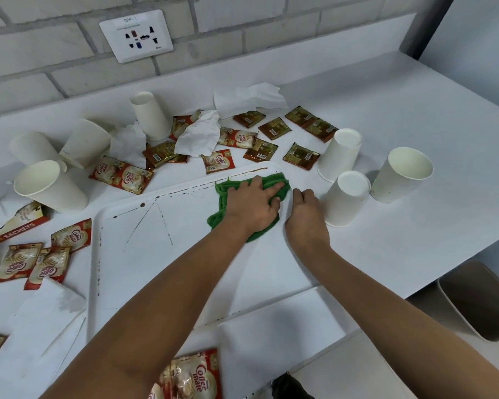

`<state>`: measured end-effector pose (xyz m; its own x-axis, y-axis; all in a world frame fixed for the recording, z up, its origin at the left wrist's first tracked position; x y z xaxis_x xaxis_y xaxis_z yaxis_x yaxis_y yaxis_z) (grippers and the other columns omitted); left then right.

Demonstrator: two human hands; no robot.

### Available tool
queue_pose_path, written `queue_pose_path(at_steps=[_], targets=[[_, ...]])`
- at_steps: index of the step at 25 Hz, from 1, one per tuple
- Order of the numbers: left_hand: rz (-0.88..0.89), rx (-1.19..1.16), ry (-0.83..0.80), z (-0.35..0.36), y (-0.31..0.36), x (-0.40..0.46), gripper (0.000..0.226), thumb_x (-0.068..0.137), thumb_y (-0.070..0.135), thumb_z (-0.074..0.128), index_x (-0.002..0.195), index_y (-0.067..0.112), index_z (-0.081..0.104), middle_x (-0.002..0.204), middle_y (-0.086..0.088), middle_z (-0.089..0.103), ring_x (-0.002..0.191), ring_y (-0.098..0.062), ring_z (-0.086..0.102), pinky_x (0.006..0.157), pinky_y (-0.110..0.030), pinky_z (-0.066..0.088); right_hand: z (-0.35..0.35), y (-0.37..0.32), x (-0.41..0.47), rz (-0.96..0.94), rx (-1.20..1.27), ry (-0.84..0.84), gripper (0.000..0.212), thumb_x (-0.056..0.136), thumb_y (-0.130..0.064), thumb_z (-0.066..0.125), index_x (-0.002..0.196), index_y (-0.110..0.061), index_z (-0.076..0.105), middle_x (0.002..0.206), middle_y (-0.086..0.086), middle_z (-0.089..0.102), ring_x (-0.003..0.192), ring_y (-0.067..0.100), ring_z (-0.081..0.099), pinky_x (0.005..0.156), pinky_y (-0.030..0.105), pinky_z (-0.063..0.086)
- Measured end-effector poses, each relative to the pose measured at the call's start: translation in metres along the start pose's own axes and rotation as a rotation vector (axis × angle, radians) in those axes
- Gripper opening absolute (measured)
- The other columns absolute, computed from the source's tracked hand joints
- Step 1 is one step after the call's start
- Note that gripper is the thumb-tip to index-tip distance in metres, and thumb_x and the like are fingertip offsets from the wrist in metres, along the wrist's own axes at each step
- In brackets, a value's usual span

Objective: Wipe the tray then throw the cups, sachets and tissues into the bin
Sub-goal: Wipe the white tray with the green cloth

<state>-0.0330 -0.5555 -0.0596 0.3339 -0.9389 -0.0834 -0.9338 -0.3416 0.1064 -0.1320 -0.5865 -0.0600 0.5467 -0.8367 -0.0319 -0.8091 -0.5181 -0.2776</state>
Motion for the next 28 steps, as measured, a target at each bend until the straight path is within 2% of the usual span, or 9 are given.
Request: queue_pose_path(at_steps=[3,5,8,13,18,26,28], targets=[[-0.086,0.012,-0.007,0.0,-0.005,0.014,0.05,0.096,0.047,0.024,0.146,0.039,0.023,0.129,-0.012,0.045,0.113,-0.033,0.051,0.078,-0.037,0.041,-0.001,0.002,0.0,0.005,0.003,-0.009,0.044,0.088,0.004,0.04,0.131,-0.002,0.036,0.124,0.016,0.042,0.112,0.027,0.044,0.094,0.03,0.038],[-0.171,-0.002,-0.008,-0.003,-0.012,0.02,0.051,0.097,0.044,0.024,0.147,0.035,0.022,0.128,-0.013,0.046,0.11,-0.033,0.054,0.07,-0.034,0.037,-0.001,0.0,-0.001,-0.013,-0.014,-0.016,0.046,0.087,0.006,0.038,0.133,0.0,0.034,0.125,0.017,0.042,0.111,0.028,0.045,0.095,0.03,0.038],[-0.262,-0.028,-0.002,-0.008,-0.028,0.018,0.05,0.097,0.041,0.025,0.146,0.034,0.027,0.126,-0.012,0.051,0.108,-0.032,0.056,0.068,-0.033,0.034,0.0,-0.002,-0.001,-0.02,-0.055,-0.021,0.046,0.087,0.006,0.037,0.133,0.0,0.033,0.125,0.018,0.042,0.111,0.028,0.045,0.095,0.029,0.037],[-0.374,-0.048,0.078,-0.014,-0.052,-0.003,0.047,0.097,0.036,0.028,0.143,0.03,0.034,0.12,-0.009,0.06,0.105,-0.029,0.059,0.067,-0.031,0.039,0.003,-0.002,0.001,-0.028,-0.122,-0.001,0.043,0.088,0.003,0.035,0.131,-0.001,0.035,0.121,0.016,0.046,0.11,0.027,0.045,0.095,0.029,0.036],[-0.261,-0.09,0.035,-0.013,-0.043,0.016,0.047,0.096,0.036,0.028,0.143,0.037,0.033,0.125,-0.009,0.058,0.111,-0.029,0.056,0.08,-0.035,0.046,0.001,0.0,0.0,-0.037,-0.071,-0.002,0.048,0.087,0.005,0.035,0.135,0.0,0.031,0.125,0.018,0.044,0.113,0.028,0.044,0.099,0.03,0.034],[-0.121,-0.096,-0.03,-0.01,-0.016,0.034,0.044,0.097,0.038,0.031,0.14,0.043,0.035,0.134,-0.005,0.054,0.118,-0.029,0.052,0.083,-0.034,0.043,-0.001,-0.002,-0.001,-0.046,-0.054,-0.011,0.048,0.088,0.004,0.036,0.136,0.0,0.03,0.126,0.018,0.043,0.113,0.028,0.044,0.097,0.029,0.036],[-0.072,-0.093,-0.024,-0.011,-0.01,0.028,0.043,0.097,0.038,0.032,0.139,0.042,0.037,0.131,-0.005,0.056,0.116,-0.028,0.053,0.081,-0.033,0.042,0.0,-0.001,0.0,-0.03,-0.049,-0.002,0.047,0.089,0.003,0.037,0.136,-0.001,0.031,0.125,0.017,0.044,0.112,0.028,0.045,0.098,0.03,0.036]])
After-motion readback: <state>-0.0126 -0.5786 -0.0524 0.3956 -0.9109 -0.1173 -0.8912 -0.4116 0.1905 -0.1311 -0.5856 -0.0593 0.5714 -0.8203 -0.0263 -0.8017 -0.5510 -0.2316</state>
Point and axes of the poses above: each hand's wrist, its own x-axis towards the middle knuckle, its own z-axis out of the palm, y = z × x, the point moved 9 cm from there along x, towards the middle knuckle
